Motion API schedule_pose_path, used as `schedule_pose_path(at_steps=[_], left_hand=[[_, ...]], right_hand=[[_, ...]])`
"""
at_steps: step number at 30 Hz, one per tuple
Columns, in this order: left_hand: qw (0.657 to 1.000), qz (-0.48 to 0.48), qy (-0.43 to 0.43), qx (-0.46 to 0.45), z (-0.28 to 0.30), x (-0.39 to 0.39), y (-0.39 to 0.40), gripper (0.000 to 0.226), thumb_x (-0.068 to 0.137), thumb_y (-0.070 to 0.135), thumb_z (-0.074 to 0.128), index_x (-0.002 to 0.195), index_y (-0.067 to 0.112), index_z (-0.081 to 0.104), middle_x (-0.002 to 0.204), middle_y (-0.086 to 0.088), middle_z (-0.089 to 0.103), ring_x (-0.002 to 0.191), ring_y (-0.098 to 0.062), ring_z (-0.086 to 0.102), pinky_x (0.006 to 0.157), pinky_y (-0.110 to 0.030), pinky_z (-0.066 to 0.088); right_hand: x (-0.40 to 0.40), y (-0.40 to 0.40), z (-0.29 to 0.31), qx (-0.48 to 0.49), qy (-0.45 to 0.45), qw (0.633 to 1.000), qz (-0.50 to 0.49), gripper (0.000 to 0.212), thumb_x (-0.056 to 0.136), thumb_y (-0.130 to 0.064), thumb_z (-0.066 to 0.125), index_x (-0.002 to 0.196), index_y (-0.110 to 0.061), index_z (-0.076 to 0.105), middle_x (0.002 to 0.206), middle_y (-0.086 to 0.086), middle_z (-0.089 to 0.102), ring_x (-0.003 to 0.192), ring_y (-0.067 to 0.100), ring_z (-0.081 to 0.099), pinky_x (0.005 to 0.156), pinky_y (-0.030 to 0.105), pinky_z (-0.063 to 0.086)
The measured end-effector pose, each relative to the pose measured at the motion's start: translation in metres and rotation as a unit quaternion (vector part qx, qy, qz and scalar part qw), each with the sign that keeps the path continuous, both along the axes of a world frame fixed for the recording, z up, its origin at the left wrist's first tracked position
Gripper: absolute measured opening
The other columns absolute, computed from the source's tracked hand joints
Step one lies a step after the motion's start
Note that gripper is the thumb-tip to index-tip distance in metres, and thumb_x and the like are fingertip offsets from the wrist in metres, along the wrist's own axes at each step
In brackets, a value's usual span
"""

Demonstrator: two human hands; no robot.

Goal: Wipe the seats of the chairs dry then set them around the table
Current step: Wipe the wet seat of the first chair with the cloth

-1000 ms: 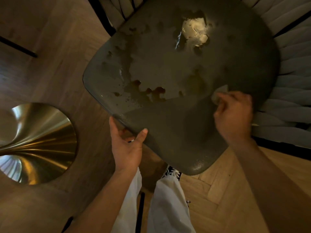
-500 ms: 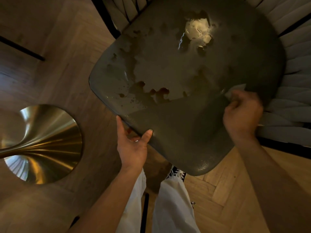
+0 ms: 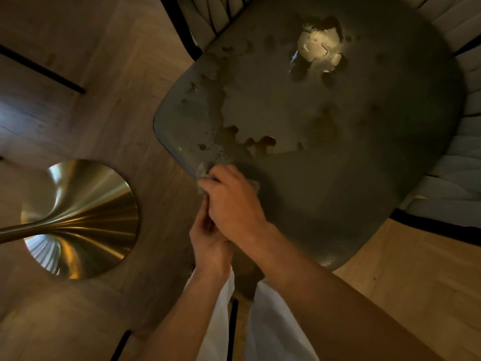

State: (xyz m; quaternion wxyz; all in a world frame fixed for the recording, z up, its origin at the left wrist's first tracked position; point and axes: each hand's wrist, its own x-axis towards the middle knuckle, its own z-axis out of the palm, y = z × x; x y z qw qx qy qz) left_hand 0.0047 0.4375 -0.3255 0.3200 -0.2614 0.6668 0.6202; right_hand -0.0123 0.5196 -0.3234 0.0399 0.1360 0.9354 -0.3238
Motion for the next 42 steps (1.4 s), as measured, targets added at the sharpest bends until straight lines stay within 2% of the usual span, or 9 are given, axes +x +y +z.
schedule_pose_path(at_steps=[3,6,9,15,23,31,33,39,42], left_hand=[[0.999,0.037,-0.034,0.018,0.002,-0.002,0.001,0.027,0.098,0.007,0.048,0.118,0.019,0.06,0.101,0.003,0.067,0.075,0.0,0.07,0.059,-0.015,0.055],[0.999,-0.041,0.016,0.006,0.004,-0.008,0.001,0.047,0.09,-0.001,0.057,0.122,0.033,0.052,0.11,0.009,0.064,0.085,0.006,0.068,0.064,-0.014,0.054],[0.996,-0.068,0.049,0.028,0.005,-0.016,0.006,0.068,0.082,-0.003,0.069,0.123,0.045,0.045,0.114,0.008,0.066,0.103,-0.007,0.067,0.077,-0.028,0.059],[0.989,-0.116,0.064,-0.07,-0.008,-0.028,0.012,0.098,0.069,0.023,0.085,0.141,0.055,0.027,0.135,0.014,0.055,0.123,-0.013,0.055,0.101,-0.053,0.048],[0.986,-0.134,0.078,-0.068,-0.016,-0.028,0.01,0.097,0.073,0.017,0.082,0.147,0.044,0.026,0.13,0.013,0.059,0.12,-0.01,0.058,0.101,-0.053,0.047],[0.981,-0.149,0.095,-0.086,-0.022,-0.026,0.008,0.098,0.075,0.021,0.082,0.148,0.045,0.021,0.135,0.011,0.056,0.122,-0.009,0.056,0.103,-0.051,0.047],[0.977,-0.157,0.11,-0.092,-0.023,-0.025,0.009,0.099,0.075,0.022,0.082,0.149,0.043,0.02,0.136,0.011,0.055,0.123,-0.008,0.055,0.103,-0.05,0.047],[0.972,-0.17,0.128,-0.095,-0.022,-0.023,0.011,0.098,0.075,0.025,0.081,0.149,0.042,0.019,0.137,0.009,0.054,0.122,-0.009,0.056,0.101,-0.048,0.049],[0.976,-0.161,0.115,-0.09,-0.02,-0.022,0.01,0.1,0.076,0.023,0.081,0.15,0.044,0.017,0.135,0.008,0.056,0.12,-0.009,0.058,0.101,-0.047,0.05]], right_hand=[[-0.007,0.001,0.002,0.028,-0.009,0.996,0.086,0.035,0.092,-0.023,0.059,0.126,-0.013,0.059,0.133,0.008,0.048,0.121,0.024,0.04,0.101,0.034,0.041],[0.0,0.015,0.002,0.056,0.001,0.995,0.077,0.035,0.089,-0.019,0.063,0.123,-0.011,0.061,0.127,0.01,0.052,0.116,0.027,0.044,0.094,0.036,0.045],[0.02,0.042,-0.004,0.076,0.015,0.997,-0.011,0.036,0.074,-0.009,0.073,0.109,-0.01,0.068,0.108,0.01,0.059,0.098,0.029,0.051,0.079,0.039,0.051],[0.07,0.128,-0.011,0.146,0.024,0.971,-0.187,0.039,0.074,0.002,0.049,0.104,-0.009,0.071,0.099,0.014,0.06,0.084,0.034,0.052,0.08,0.036,0.042],[0.117,0.224,-0.015,0.159,-0.032,0.9,-0.405,0.032,0.081,0.002,0.047,0.105,-0.002,0.069,0.105,0.028,0.056,0.096,0.044,0.052,0.084,0.038,0.04],[0.148,0.281,-0.061,0.162,-0.052,0.821,-0.545,0.047,0.066,-0.022,0.037,0.099,-0.016,0.069,0.104,0.014,0.065,0.095,0.033,0.061,0.087,0.042,0.051],[0.13,0.258,-0.042,0.147,-0.061,0.81,-0.564,0.041,0.074,-0.02,0.039,0.101,-0.016,0.069,0.107,0.014,0.065,0.099,0.033,0.06,0.088,0.04,0.05],[0.086,0.17,-0.015,0.127,0.009,0.91,-0.395,0.039,0.077,0.004,0.048,0.108,-0.005,0.068,0.104,0.022,0.061,0.093,0.037,0.058,0.086,0.033,0.043],[0.061,0.122,-0.017,0.115,0.04,0.937,-0.327,0.041,0.073,0.002,0.049,0.107,-0.005,0.07,0.104,0.02,0.062,0.095,0.037,0.057,0.088,0.031,0.04]])
